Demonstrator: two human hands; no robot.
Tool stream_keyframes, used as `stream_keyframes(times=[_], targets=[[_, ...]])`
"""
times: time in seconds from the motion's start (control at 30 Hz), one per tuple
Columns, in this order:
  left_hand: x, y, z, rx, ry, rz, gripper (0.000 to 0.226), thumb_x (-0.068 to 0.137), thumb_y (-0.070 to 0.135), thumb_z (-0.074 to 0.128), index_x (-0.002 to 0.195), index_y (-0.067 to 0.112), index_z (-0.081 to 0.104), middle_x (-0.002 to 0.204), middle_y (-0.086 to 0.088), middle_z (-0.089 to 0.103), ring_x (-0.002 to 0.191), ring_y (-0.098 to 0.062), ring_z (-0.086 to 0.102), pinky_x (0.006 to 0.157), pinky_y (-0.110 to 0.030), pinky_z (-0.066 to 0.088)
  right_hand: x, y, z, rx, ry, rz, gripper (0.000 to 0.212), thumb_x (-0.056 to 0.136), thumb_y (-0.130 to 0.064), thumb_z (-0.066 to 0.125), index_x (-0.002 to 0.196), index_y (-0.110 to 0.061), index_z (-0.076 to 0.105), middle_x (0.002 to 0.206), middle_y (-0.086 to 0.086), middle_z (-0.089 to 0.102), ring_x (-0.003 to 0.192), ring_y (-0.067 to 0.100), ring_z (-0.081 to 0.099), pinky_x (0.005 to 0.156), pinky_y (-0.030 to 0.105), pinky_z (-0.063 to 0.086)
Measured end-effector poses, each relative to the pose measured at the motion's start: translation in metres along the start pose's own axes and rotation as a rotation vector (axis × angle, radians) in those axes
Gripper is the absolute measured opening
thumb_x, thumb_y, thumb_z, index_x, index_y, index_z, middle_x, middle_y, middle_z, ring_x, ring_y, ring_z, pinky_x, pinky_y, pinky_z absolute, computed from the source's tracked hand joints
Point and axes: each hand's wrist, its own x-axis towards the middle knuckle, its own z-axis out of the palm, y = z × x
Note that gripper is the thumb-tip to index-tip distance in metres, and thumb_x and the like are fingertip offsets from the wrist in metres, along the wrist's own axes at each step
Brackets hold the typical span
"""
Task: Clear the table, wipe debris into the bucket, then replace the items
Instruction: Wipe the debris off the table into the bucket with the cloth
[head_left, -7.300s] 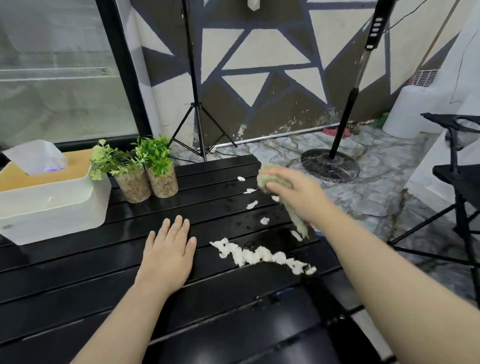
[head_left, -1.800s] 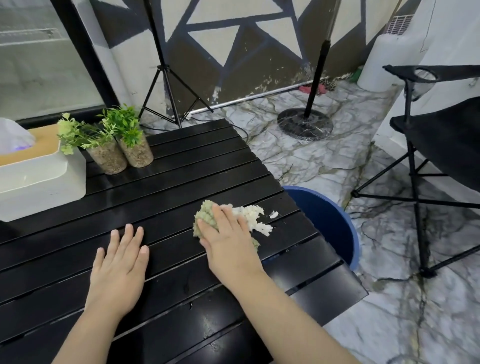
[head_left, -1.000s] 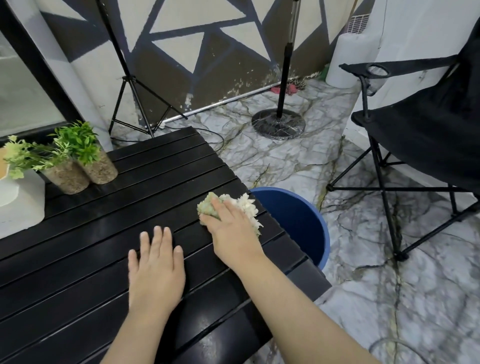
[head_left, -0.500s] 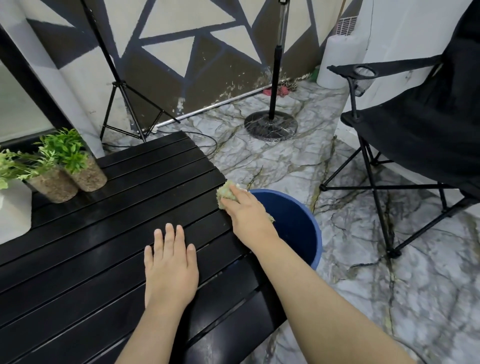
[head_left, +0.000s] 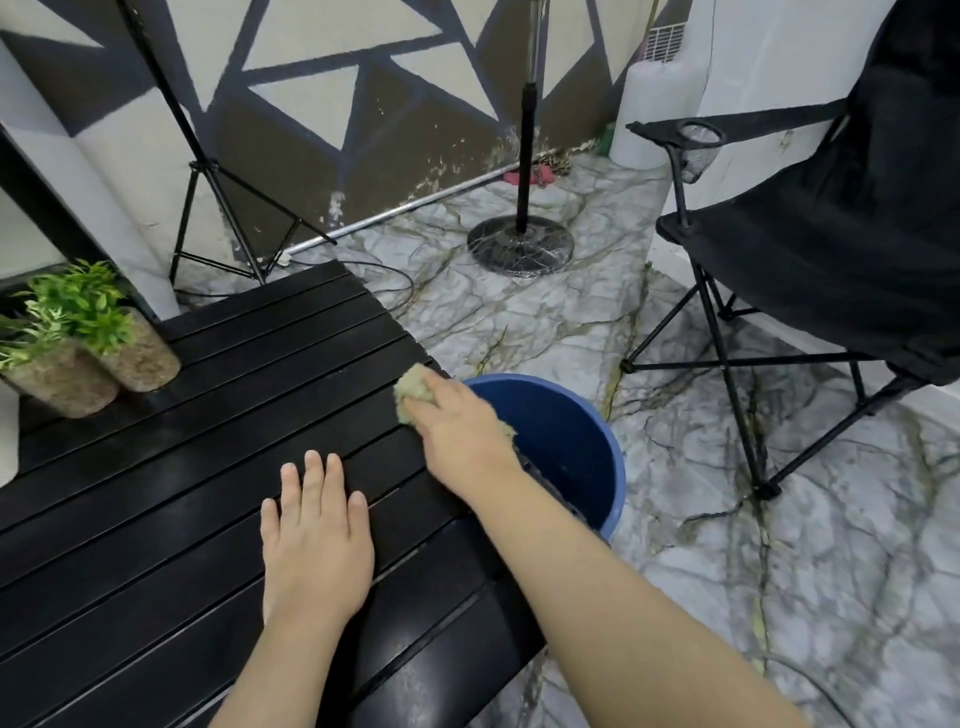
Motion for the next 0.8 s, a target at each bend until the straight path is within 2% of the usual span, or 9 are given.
stream_keyframes(times=[0.1, 0.2, 0.33, 0.4, 0.5, 0.6, 0.7, 0.73, 0.8], targets=[[0.000, 0.000, 0.000, -0.012, -0.001, -0.005, 0.054, 0.095, 0.035, 0.016, 0.146, 0.019, 0.007, 0.157, -0.001, 0.002, 0.144, -0.020, -0.007, 0.116, -0.041, -0.001, 0.007, 0.029, -0.010, 0.006, -0.019, 0.137, 0.039, 0.093, -0.010, 0.046, 0.130, -0.019, 0.050, 0.153, 0.010, 0.026, 0.130, 0.034, 0.031, 0.104, 0.044, 0.031], [0.001, -0.001, 0.001, -0.029, -0.010, -0.016, 0.054, 0.095, 0.036, 0.015, 0.146, 0.021, 0.005, 0.157, 0.001, -0.001, 0.144, -0.018, -0.010, 0.117, -0.040, -0.004, 0.006, 0.038, -0.023, 0.093, 0.093, 0.247, 0.037, 0.096, -0.014, 0.045, 0.132, -0.016, 0.049, 0.151, 0.011, 0.030, 0.132, 0.033, 0.033, 0.107, 0.044, 0.032], [0.000, -0.003, 0.004, -0.018, 0.005, -0.014, 0.054, 0.095, 0.036, 0.016, 0.146, 0.021, 0.005, 0.157, 0.001, -0.001, 0.144, -0.018, -0.009, 0.116, -0.040, -0.003, -0.022, -0.015, -0.009, 0.085, 0.046, -0.149, 0.036, 0.084, -0.018, 0.061, 0.120, -0.019, 0.060, 0.139, 0.017, 0.047, 0.119, 0.040, 0.046, 0.097, 0.053, 0.042], [0.000, -0.004, 0.004, -0.016, 0.009, -0.013, 0.054, 0.095, 0.037, 0.016, 0.146, 0.021, 0.006, 0.157, 0.001, 0.000, 0.144, -0.018, -0.009, 0.117, -0.040, -0.003, -0.027, -0.029, 0.006, -0.021, -0.006, -0.195, 0.034, 0.082, -0.028, 0.061, 0.116, -0.026, 0.061, 0.139, 0.013, 0.047, 0.123, 0.037, 0.044, 0.100, 0.056, 0.037], [-0.001, -0.004, 0.004, -0.012, -0.004, -0.024, 0.054, 0.095, 0.037, 0.015, 0.146, 0.022, 0.005, 0.157, 0.002, -0.001, 0.144, -0.017, -0.010, 0.117, -0.039, -0.004, -0.007, -0.008, 0.005, -0.064, -0.019, -0.019, 0.035, 0.089, -0.034, 0.052, 0.123, -0.030, 0.056, 0.148, 0.009, 0.036, 0.131, 0.033, 0.035, 0.107, 0.049, 0.027], [0.001, -0.001, 0.001, -0.021, -0.027, -0.026, 0.053, 0.096, 0.036, 0.015, 0.146, 0.022, 0.003, 0.157, 0.002, -0.003, 0.143, -0.017, -0.011, 0.117, -0.039, -0.006, 0.008, 0.026, -0.014, 0.043, -0.071, 0.210, 0.035, 0.096, -0.026, 0.043, 0.129, -0.029, 0.051, 0.152, 0.006, 0.029, 0.130, 0.031, 0.035, 0.104, 0.039, 0.032], [0.000, -0.001, -0.011, -0.120, -0.069, -0.013, 0.052, 0.097, 0.032, 0.020, 0.146, 0.019, 0.007, 0.157, 0.002, 0.000, 0.144, -0.016, -0.009, 0.117, -0.037, -0.005, -0.003, 0.043, -0.045, 0.163, 0.032, 0.420, 0.035, 0.097, -0.018, 0.042, 0.131, -0.019, 0.052, 0.151, 0.011, 0.031, 0.133, 0.027, 0.036, 0.106, 0.029, 0.029], [-0.007, -0.003, -0.015, -0.166, -0.062, -0.010, 0.051, 0.097, 0.031, 0.022, 0.146, 0.019, 0.010, 0.157, 0.002, 0.005, 0.144, -0.015, -0.006, 0.117, -0.036, -0.004, -0.013, 0.038, -0.053, 0.193, 0.088, 0.426, 0.034, 0.097, -0.017, 0.045, 0.130, -0.017, 0.053, 0.150, 0.012, 0.033, 0.133, 0.027, 0.036, 0.107, 0.027, 0.027], [-0.034, -0.012, -0.016, -0.209, 0.002, -0.013, 0.049, 0.097, 0.032, 0.022, 0.145, 0.019, 0.019, 0.155, 0.003, 0.017, 0.144, -0.014, 0.003, 0.118, -0.036, 0.000, -0.042, 0.012, -0.058, 0.189, 0.136, 0.253, 0.034, 0.093, -0.015, 0.051, 0.127, -0.015, 0.055, 0.148, 0.012, 0.037, 0.132, 0.029, 0.038, 0.108, 0.029, 0.027]])
